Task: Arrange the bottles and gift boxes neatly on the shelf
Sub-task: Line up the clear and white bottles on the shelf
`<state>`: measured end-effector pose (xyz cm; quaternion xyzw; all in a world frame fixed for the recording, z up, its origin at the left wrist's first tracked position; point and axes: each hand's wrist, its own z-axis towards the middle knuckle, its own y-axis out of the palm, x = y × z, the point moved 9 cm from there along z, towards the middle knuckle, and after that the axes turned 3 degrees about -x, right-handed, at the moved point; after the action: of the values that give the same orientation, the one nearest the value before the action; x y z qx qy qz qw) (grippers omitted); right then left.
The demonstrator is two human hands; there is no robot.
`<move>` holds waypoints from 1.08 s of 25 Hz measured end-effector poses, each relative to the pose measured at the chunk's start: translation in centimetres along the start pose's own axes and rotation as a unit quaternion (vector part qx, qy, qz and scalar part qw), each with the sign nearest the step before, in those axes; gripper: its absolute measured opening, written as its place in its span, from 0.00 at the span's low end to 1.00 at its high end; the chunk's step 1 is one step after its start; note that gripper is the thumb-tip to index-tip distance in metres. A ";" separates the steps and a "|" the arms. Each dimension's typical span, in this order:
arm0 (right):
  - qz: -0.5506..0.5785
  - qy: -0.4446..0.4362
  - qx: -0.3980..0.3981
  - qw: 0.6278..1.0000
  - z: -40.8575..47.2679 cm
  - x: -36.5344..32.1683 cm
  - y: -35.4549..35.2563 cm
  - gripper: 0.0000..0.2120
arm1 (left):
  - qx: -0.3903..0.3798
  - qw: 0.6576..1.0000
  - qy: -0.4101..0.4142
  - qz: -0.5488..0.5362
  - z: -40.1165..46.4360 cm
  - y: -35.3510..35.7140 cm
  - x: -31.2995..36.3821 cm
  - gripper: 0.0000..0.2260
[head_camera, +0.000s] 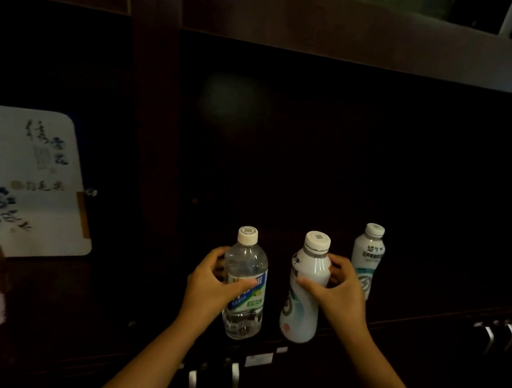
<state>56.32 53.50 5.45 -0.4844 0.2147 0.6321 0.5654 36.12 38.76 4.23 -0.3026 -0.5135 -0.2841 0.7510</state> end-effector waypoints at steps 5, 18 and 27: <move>0.001 0.012 0.024 1.000 3.9 2.5 -2.1 0.31 | -0.007 1.000 -0.002 0.004 3.7 4.0 -0.5 0.26; 0.037 0.037 -0.009 0.999 10.0 10.1 -3.1 0.31 | 0.031 0.998 -0.050 0.017 8.1 11.4 -5.5 0.24; 0.023 0.035 -0.029 0.999 11.2 12.0 -3.0 0.31 | 0.045 0.997 -0.051 0.035 9.1 13.4 -6.9 0.24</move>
<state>56.21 69.58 0.92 -0.5176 0.2267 0.6334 0.5287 38.37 55.17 -1.79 -0.3004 -0.5528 -0.2183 0.7460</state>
